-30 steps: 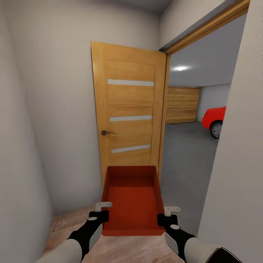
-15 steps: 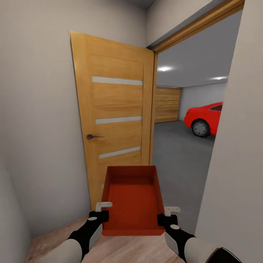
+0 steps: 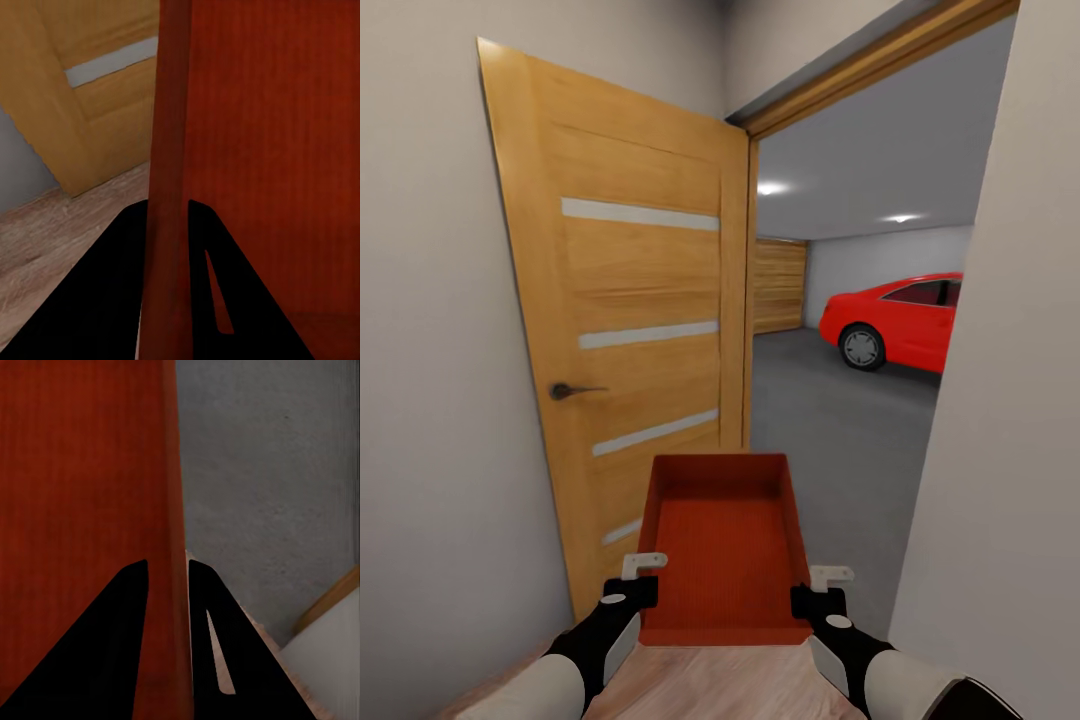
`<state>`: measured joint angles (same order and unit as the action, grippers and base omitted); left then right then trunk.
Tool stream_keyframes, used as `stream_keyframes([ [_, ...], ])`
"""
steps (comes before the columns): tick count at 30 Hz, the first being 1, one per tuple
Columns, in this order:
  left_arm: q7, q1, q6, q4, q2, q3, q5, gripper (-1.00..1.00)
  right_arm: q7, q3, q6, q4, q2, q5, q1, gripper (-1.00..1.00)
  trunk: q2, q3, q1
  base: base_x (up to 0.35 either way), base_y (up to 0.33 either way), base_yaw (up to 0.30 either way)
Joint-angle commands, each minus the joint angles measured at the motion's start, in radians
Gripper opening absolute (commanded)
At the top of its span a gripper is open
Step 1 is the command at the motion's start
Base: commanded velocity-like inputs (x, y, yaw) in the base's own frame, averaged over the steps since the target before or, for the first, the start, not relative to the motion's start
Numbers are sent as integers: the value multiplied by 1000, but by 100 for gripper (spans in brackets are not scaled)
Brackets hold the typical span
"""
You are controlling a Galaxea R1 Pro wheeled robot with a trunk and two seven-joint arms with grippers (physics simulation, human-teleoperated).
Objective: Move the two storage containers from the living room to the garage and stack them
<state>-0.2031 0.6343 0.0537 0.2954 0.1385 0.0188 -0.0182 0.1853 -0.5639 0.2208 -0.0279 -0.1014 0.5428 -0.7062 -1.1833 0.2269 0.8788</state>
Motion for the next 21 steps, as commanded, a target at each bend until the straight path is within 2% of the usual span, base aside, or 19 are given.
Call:
stream_keyframes([
  [1, -4, 1, 6, 4, 0, -30, -54, -100, -3, 13, 9, 2, 0, 19, -1, -100, -1, 1, 1, 280, 216, -285],
  [21, -4, 1, 6, 4, -2, -30, -54, -100, -3, 13, 9, 2, 0, 20, -1, -100, -1, 1, 1, 280, 216, -285],
])
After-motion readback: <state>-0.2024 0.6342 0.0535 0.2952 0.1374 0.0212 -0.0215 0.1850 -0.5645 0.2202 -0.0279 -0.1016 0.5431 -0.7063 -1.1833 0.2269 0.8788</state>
